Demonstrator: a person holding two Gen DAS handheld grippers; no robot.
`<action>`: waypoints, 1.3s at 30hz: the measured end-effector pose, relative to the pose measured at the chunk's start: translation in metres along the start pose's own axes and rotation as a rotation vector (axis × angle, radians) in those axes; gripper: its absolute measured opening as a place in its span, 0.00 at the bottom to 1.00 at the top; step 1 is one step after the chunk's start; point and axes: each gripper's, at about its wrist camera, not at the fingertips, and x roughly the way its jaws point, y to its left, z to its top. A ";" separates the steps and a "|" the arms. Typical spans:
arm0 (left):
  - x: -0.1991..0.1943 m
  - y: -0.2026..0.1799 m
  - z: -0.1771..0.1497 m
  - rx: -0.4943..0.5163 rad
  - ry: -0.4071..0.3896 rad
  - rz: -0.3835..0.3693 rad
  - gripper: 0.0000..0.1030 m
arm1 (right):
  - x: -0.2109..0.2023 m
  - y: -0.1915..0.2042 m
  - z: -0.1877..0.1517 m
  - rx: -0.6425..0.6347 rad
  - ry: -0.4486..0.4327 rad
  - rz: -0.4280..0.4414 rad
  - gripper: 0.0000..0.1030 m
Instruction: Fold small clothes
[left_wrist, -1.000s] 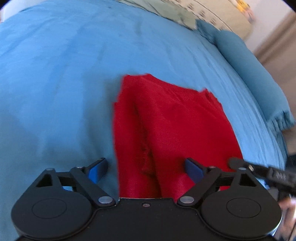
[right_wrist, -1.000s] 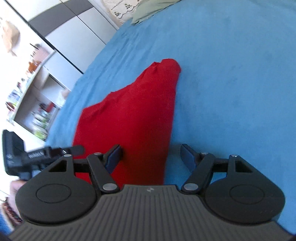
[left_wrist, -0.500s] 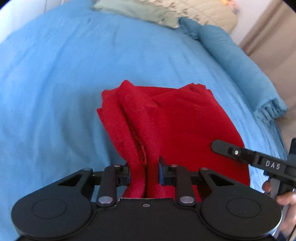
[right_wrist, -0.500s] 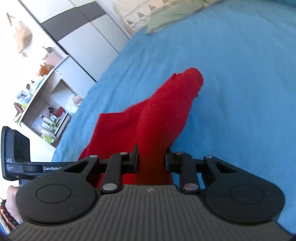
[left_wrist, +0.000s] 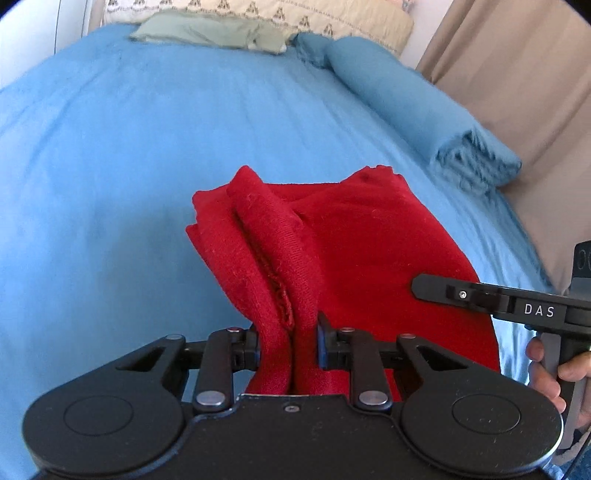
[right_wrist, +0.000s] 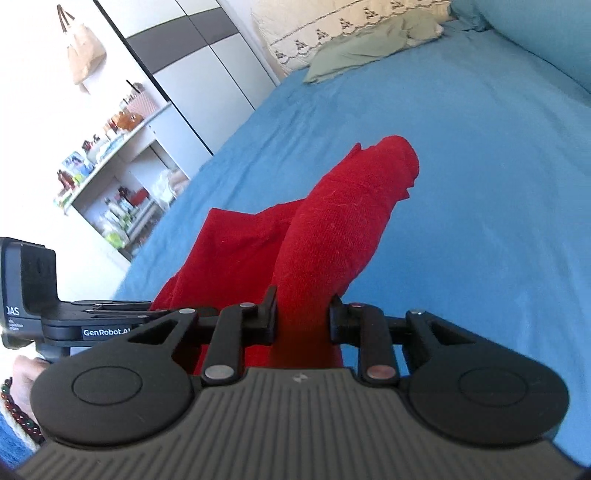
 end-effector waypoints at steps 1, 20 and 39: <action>0.008 -0.002 -0.008 -0.007 0.011 0.005 0.27 | -0.004 -0.009 -0.013 0.009 0.008 0.001 0.39; -0.005 -0.012 -0.047 0.136 -0.149 0.301 0.94 | -0.027 -0.031 -0.083 -0.166 -0.091 -0.151 0.95; -0.021 -0.006 -0.045 0.110 -0.146 0.387 0.91 | -0.021 -0.017 -0.101 -0.254 -0.089 -0.336 0.90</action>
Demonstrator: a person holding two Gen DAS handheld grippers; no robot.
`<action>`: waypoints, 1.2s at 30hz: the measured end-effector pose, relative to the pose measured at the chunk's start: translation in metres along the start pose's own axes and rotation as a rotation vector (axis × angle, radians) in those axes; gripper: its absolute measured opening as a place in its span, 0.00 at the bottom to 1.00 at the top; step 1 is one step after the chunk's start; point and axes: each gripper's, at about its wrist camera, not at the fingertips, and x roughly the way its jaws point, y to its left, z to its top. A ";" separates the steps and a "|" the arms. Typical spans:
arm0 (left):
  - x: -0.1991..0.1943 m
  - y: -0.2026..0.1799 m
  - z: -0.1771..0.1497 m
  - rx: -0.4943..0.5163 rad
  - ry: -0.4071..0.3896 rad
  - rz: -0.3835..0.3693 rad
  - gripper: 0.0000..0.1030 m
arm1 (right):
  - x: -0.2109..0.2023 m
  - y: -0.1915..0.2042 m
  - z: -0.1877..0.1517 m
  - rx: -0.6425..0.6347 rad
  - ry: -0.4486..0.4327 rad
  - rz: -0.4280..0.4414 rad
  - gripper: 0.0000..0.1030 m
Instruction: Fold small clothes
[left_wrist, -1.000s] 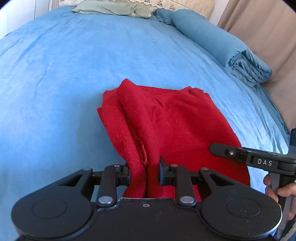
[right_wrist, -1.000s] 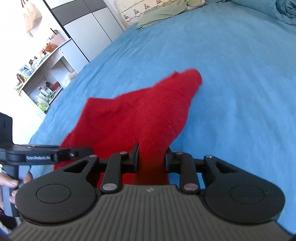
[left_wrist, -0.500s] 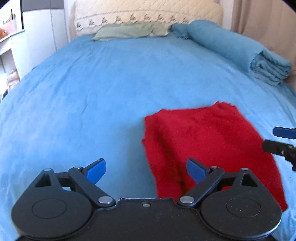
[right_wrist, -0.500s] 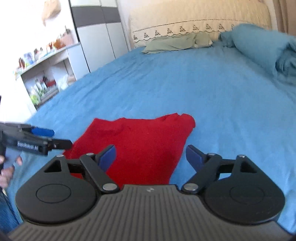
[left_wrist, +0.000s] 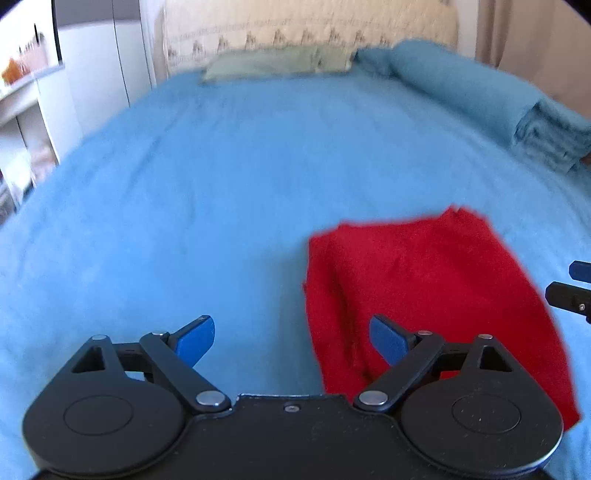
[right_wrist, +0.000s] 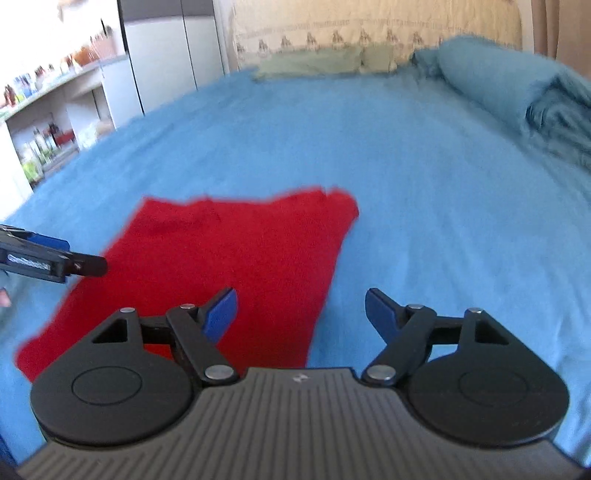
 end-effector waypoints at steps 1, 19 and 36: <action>-0.016 0.000 0.006 -0.004 -0.020 -0.003 0.91 | -0.013 0.002 0.007 0.000 -0.017 0.002 0.90; -0.256 -0.025 -0.033 -0.055 -0.086 0.098 1.00 | -0.250 0.075 0.055 0.048 -0.026 -0.193 1.00; -0.270 -0.044 -0.089 -0.069 0.025 0.093 1.00 | -0.280 0.103 -0.027 0.081 0.174 -0.249 1.00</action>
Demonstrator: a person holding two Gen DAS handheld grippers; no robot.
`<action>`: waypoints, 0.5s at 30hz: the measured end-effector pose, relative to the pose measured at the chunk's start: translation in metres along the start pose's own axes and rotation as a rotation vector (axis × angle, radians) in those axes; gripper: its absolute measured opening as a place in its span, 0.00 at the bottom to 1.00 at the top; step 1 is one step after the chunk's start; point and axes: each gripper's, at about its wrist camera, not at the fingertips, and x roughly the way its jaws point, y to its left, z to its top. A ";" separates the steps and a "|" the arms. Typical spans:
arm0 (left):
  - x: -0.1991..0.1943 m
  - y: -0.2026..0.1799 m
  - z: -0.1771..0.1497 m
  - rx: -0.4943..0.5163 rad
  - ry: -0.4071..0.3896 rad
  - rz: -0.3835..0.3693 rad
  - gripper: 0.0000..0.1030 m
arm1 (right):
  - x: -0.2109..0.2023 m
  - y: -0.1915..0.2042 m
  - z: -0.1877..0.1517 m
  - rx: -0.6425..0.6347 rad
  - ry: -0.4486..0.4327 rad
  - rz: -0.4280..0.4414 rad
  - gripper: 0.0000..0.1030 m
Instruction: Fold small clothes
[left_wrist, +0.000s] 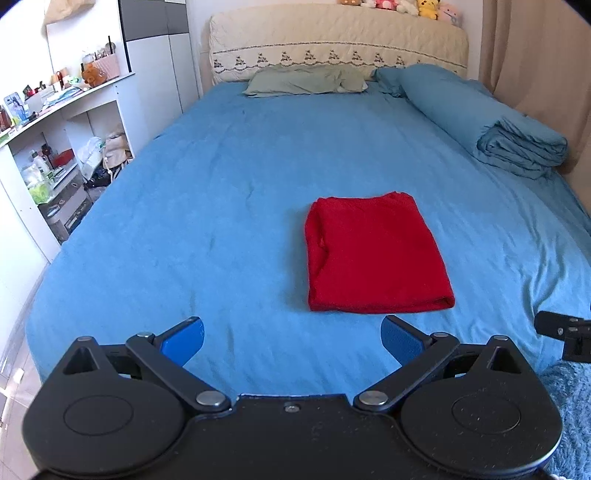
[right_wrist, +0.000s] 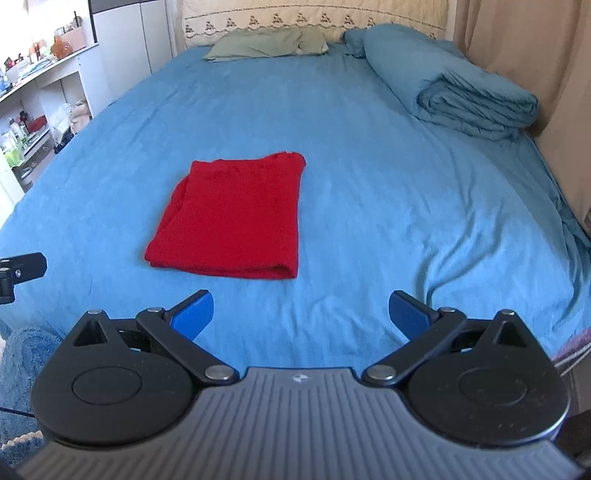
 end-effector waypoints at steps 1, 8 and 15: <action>0.001 -0.001 -0.001 0.005 0.001 -0.001 1.00 | 0.000 -0.001 0.000 0.005 0.001 -0.001 1.00; 0.002 -0.004 -0.002 0.009 -0.002 -0.003 1.00 | -0.002 -0.003 -0.001 0.010 -0.001 -0.009 1.00; 0.005 -0.003 -0.005 0.004 0.005 -0.006 1.00 | -0.002 -0.002 0.000 0.011 0.000 -0.008 1.00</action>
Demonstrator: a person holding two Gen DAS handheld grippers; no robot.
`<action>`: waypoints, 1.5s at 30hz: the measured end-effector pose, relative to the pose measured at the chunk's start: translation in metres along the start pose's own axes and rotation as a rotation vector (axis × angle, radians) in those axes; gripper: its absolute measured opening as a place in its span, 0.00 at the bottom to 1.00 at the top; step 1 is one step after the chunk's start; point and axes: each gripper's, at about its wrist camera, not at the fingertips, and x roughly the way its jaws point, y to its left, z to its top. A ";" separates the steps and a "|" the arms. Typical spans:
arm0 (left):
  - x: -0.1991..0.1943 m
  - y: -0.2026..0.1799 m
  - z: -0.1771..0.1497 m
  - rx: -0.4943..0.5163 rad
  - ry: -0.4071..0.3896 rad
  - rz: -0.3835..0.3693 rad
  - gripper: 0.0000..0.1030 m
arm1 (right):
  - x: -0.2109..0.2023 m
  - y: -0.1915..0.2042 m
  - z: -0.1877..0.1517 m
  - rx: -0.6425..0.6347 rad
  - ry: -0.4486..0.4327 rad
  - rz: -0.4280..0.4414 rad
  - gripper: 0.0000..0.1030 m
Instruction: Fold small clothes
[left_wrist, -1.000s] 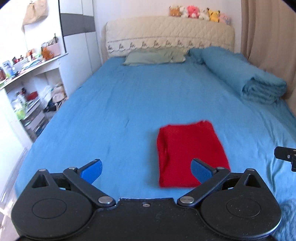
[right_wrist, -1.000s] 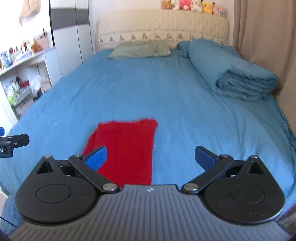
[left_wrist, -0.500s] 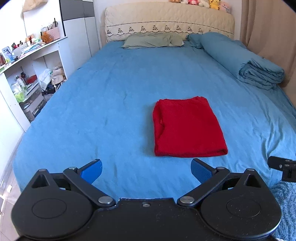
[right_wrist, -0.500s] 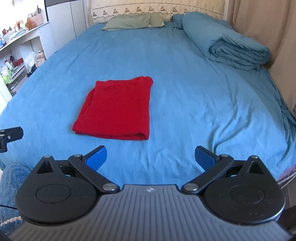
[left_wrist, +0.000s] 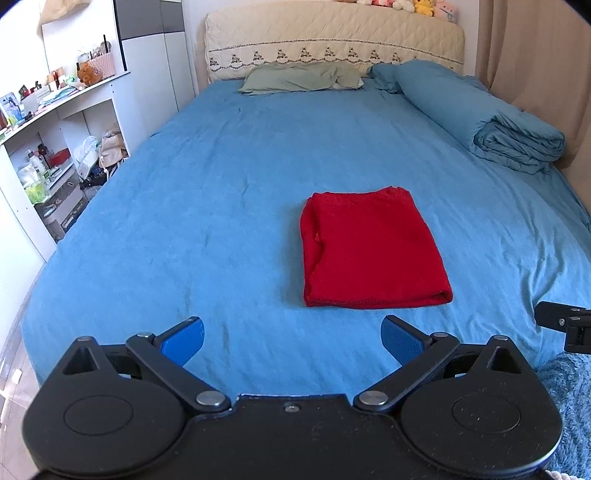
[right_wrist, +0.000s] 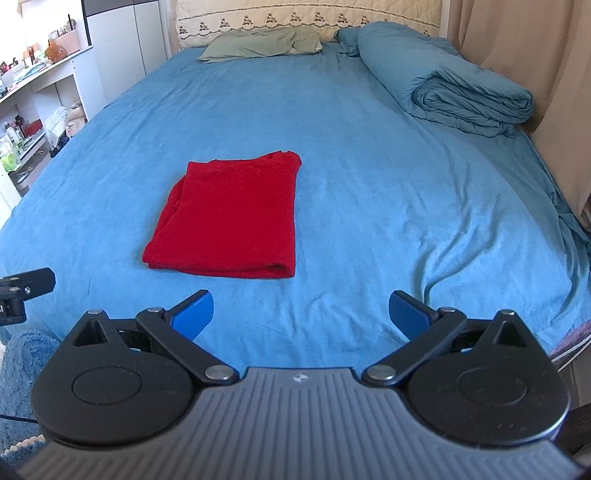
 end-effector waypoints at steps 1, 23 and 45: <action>0.000 0.000 0.001 0.000 -0.002 0.001 1.00 | 0.000 0.002 0.000 0.000 0.001 -0.001 1.00; -0.010 -0.004 0.001 0.009 -0.043 0.010 1.00 | -0.001 0.004 0.000 0.022 -0.001 -0.004 1.00; -0.012 0.000 0.005 0.018 -0.055 0.009 1.00 | -0.002 0.007 0.001 0.035 0.003 -0.001 1.00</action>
